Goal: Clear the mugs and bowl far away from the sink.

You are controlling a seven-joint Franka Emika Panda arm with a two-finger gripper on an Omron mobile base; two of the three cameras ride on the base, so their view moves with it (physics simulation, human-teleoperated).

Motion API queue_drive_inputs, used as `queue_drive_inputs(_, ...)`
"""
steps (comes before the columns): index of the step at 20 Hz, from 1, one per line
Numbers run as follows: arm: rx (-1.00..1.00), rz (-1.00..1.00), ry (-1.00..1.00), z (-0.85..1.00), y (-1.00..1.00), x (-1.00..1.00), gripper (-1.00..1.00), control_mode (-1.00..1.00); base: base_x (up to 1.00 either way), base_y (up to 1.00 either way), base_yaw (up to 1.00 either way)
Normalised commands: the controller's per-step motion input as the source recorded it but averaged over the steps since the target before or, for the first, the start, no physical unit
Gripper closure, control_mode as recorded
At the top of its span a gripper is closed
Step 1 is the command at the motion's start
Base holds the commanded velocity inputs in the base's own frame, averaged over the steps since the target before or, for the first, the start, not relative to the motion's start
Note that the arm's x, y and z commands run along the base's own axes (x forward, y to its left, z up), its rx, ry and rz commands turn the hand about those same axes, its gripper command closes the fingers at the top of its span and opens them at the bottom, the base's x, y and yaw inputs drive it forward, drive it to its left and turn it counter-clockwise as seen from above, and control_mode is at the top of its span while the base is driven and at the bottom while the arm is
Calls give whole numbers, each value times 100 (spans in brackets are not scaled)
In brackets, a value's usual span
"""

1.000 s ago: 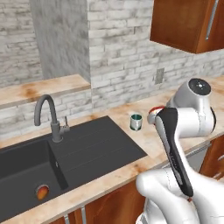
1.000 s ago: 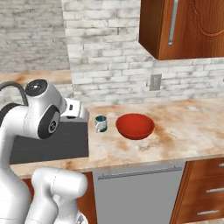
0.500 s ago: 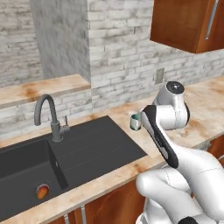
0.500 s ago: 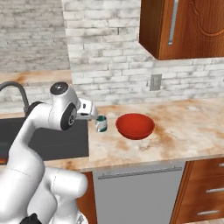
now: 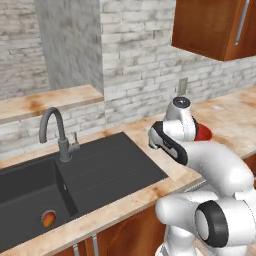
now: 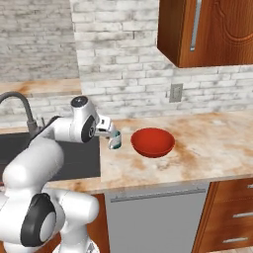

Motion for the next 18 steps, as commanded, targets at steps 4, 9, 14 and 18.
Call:
queue_drive_inputs(4, 0, -5, 3, -36, 0, 55, -100, -100, 0, 0, 0)
queue_drive_inputs(9, 1, 0, 4, -47, 0, 41, -100, -100, 0, 0, 0)
queue_drive_inputs(14, 4, 1, 3, -44, 0, 31, -100, -100, 0, 0, 0)
queue_drive_inputs(18, 1, 5, 0, -37, 0, 36, -100, -100, 0, 0, 0)
